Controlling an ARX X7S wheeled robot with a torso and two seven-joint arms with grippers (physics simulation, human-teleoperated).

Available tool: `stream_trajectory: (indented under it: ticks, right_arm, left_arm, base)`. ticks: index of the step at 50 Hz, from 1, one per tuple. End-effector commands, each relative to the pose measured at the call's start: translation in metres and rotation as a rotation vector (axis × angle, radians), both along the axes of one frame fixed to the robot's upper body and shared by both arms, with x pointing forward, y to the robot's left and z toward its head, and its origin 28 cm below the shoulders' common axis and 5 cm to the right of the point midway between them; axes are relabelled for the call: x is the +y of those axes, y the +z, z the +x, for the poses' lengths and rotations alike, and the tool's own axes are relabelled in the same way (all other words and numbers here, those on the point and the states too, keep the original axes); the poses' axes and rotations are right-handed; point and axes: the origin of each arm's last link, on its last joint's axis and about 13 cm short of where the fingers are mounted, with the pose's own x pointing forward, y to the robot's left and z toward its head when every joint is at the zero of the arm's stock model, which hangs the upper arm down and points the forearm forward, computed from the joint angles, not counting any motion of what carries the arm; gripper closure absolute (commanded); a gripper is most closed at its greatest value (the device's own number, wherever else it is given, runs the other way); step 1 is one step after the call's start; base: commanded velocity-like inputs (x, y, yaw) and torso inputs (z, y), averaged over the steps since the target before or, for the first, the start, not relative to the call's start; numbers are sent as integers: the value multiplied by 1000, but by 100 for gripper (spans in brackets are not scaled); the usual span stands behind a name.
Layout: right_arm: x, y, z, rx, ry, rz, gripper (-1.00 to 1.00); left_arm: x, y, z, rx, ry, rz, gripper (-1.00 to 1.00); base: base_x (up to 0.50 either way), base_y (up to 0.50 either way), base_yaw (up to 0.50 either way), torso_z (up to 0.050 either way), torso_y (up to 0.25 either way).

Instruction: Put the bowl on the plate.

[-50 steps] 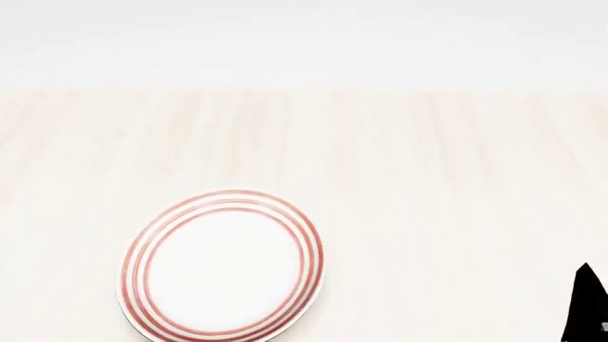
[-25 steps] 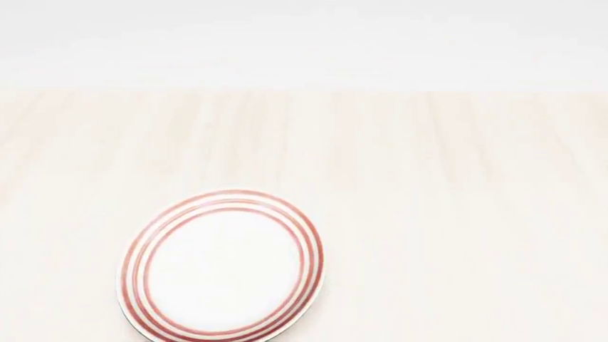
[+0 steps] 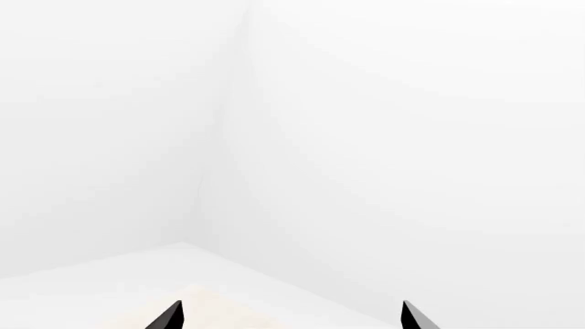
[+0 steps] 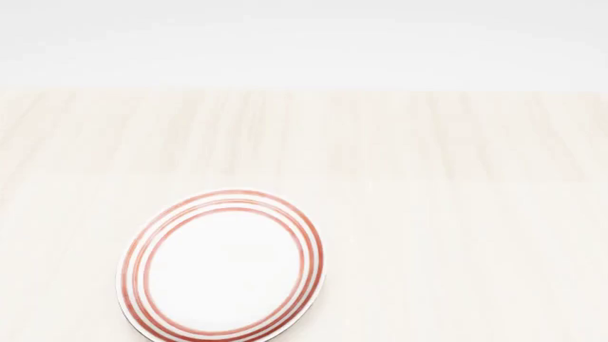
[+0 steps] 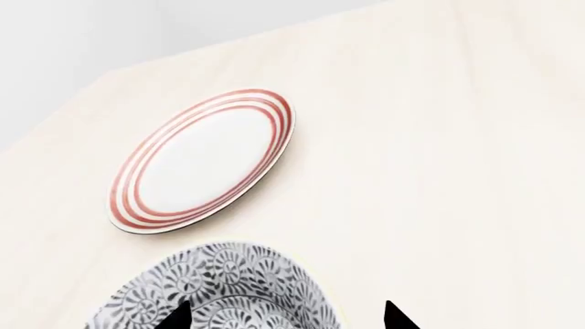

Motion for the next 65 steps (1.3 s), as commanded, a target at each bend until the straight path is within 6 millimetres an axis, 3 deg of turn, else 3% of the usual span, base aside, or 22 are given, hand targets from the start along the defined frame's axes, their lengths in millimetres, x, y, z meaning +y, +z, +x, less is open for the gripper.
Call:
stream_trajectory:
  ticks: [1, 39, 40, 53, 58, 65]
  right_arm:
    - [-3, -9, -3, 28, -13, 3, -100]
    - [2, -48, 3, 158, 37, 30, -100]
    - [2, -47, 4, 158, 29, 31, 100]
    - [5, -44, 0, 174, 43, 64, 100]
    - [9, -22, 0, 97, 26, 98, 100]
    - [25, 24, 7, -107, 71, 80, 100]
  left_arm:
    - [0, 1, 0, -1, 0, 0, -100]
    - [1, 2, -1, -4, -2, -6, -100]
    - [1, 2, -1, -4, -2, -6, -100]
    - [1, 2, -1, -5, -2, -9, -100]
    - [0, 2, -2, -6, -3, -9, -100]
    - [0, 3, -2, -8, -4, -10, -100]
  base:
    - [0, 0, 0, 0, 0]
    - [0, 0, 0, 0, 0]
    - [0, 0, 0, 0, 0]
    - [0, 0, 0, -2, 0]
    - [0, 0, 0, 0, 0]
    - [0, 0, 0, 0, 0]
